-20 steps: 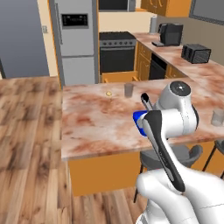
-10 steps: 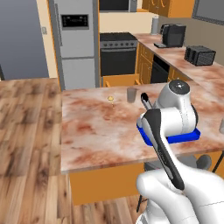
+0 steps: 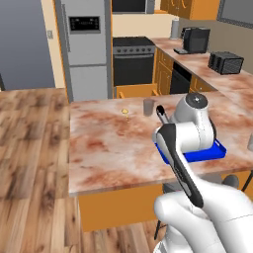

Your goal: Take the tongs from the drawer on the left and place them on the dining counter next to the tray containing the hot dog.

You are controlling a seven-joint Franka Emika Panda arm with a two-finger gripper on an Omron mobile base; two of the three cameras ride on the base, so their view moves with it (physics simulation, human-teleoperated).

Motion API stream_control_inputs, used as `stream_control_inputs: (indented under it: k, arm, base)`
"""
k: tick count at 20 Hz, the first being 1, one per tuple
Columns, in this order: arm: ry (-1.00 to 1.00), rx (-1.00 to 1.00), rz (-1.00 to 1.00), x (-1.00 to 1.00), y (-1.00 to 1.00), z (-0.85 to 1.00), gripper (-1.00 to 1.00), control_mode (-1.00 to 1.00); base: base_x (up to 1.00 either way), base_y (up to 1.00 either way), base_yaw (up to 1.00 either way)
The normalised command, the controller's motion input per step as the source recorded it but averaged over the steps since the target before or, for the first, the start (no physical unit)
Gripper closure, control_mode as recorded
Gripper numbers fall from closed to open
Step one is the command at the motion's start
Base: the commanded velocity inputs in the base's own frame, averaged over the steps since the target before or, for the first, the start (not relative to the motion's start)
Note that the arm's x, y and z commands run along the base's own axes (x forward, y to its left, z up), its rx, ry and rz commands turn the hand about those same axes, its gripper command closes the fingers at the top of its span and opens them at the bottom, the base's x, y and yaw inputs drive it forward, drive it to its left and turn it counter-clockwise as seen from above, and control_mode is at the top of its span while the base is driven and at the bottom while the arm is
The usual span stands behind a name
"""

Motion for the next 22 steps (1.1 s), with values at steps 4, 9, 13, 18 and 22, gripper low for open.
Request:
stream_control_inputs:
  k: [4,9,13,18,22]
  arm:
    - [0.02,0.04,0.00,0.65,0.00,-0.30,1.00,-1.00]
    - [0.19,0.04,-0.02,0.54,0.00,-0.16,1.00,-1.00]
    - [0.18,0.02,-0.08,0.18,0.00,-0.07,1.00,-1.00]
    - [0.09,0.00,-0.14,0.10,0.00,-0.23,1.00,-1.00]
    - [0.09,0.00,-0.07,0.05,0.00,-0.45,1.00,-1.00]
  base:
    - [0.00,0.00,0.00]
    - [0.00,0.00,0.00]
    - [0.00,0.00,0.00]
    - [0.00,0.00,0.00]
    - [0.00,0.00,0.00]
